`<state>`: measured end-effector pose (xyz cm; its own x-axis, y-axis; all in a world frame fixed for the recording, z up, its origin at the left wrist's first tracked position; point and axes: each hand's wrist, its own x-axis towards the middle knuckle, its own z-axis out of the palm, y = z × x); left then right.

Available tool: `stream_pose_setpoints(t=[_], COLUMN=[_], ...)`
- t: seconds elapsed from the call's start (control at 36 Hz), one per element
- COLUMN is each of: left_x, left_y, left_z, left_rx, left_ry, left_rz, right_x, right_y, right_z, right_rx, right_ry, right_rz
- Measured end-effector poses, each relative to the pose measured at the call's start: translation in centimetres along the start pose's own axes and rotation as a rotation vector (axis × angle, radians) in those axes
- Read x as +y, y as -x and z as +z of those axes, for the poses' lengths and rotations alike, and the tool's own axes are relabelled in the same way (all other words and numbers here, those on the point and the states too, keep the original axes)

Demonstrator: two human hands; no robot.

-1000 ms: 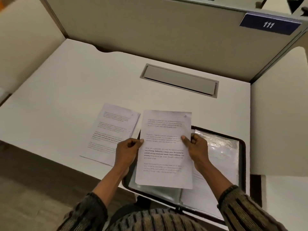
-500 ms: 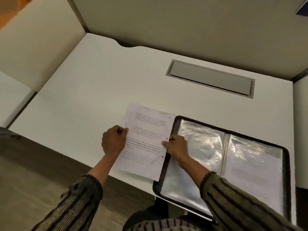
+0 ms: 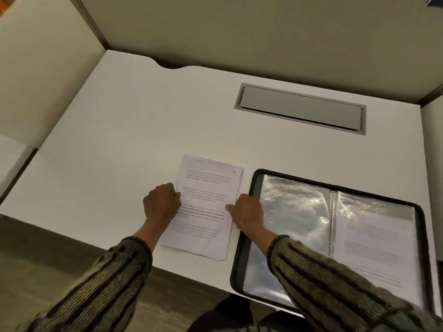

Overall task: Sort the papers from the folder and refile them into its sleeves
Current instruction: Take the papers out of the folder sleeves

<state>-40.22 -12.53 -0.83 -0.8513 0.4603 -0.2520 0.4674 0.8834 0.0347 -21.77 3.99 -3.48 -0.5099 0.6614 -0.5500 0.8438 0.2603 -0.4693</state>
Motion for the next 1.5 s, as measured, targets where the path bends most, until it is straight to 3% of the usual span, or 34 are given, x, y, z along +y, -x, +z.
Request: stream_pose_setpoints(t=[0.11,0.31,0.42,0.53,0.78,1.03,1.14,1.25,1.5], left_x=[0.2,3.3,7.3,12.6,23.7,31.0,32.9,33.5,33.4], left_y=[0.3,1.4,3.8,7.3,14.7,20.0,21.4,22.2,22.9], left_z=[0.2,-0.2,0.4,1.2,3.5,5.6,6.8,8.6,10.3], left_rx=[0.023,0.070,0.056,0.019,-0.137,-0.227,-0.303,-0.373,-0.365], left_ry=[0.053,0.123,0.222,0.307,0.331,0.212,0.191,0.021,-0.136], left_rz=[-0.009,0.023,0.148,0.303,0.703,0.948,0.964,1.047,1.084], right_x=[0.0,4.4,9.4,14.2,24.7,32.8,34.9,36.8,38.1], right_y=[0.4,2.9,5.0,6.8,10.2,12.4,12.6,12.3,11.2], right_z=[-0.7,-3.2,-4.6,-6.5,-11.1,-14.1,-15.1,-16.0,-18.0], right_rx=[-0.022,-0.012,0.135,0.301,0.500,0.541,0.574,0.532,0.434], right_ry=[-0.033,-0.403,-0.345,-0.314,-0.199,-0.063,0.037,0.129,0.163], right_rz=[-0.002,-0.009,-0.068,0.006,0.124,0.178,0.199,0.282,0.417])
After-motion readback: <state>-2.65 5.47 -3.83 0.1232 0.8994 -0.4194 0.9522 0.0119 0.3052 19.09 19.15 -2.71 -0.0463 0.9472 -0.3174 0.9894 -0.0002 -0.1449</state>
